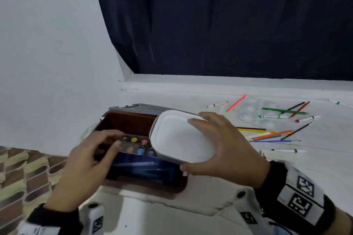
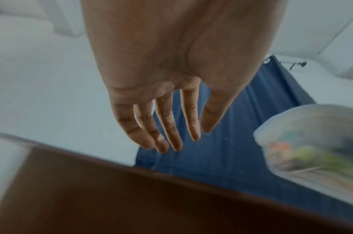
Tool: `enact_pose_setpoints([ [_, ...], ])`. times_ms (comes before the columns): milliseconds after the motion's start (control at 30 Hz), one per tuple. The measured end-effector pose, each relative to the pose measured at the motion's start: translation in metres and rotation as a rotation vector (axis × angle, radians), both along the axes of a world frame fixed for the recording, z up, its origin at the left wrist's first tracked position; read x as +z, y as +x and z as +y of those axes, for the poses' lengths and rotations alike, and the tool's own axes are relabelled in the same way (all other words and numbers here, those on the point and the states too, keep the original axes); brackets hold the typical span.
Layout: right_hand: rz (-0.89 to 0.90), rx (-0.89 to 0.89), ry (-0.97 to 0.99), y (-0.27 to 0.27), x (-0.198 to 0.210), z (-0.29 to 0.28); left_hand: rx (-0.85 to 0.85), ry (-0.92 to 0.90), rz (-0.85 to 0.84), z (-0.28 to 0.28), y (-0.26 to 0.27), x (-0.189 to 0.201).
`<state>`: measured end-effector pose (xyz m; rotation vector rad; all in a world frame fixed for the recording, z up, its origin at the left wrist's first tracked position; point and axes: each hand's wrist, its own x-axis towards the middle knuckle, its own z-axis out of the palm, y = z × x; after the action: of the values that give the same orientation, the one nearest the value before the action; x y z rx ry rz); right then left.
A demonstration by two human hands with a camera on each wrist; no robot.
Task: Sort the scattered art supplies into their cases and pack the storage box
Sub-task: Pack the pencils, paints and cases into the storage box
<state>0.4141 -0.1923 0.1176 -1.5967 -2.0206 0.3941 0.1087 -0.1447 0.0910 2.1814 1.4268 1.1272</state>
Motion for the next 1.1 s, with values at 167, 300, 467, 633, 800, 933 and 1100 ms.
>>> enact_pose_setpoints([
  [167,-0.114,0.046,-0.067,-0.049,-0.005,0.021,0.036,0.006,0.195,0.047,-0.078,-0.013],
  [300,-0.227,0.059,-0.123,-0.076,-0.015,0.04,-0.173,0.003,0.408,0.083,-0.097,-0.024],
  [467,-0.365,0.038,-0.224,-0.088,-0.033,0.057,-0.278,-0.049,0.463,0.102,-0.097,-0.043],
  [633,-0.448,0.026,-0.277,-0.094,-0.047,0.063,-0.247,-0.077,0.386,0.092,-0.098,-0.052],
  [800,-0.452,0.003,-0.273,-0.091,-0.05,0.07,-0.257,-0.079,0.408,0.075,-0.097,-0.058],
  [933,-0.437,0.001,-0.3,-0.086,-0.047,0.07,-0.24,-0.102,0.48,0.068,-0.094,-0.062],
  [1100,-0.444,0.032,-0.295,-0.081,-0.051,0.077,-0.187,-0.099,0.528,0.07,-0.087,-0.061],
])
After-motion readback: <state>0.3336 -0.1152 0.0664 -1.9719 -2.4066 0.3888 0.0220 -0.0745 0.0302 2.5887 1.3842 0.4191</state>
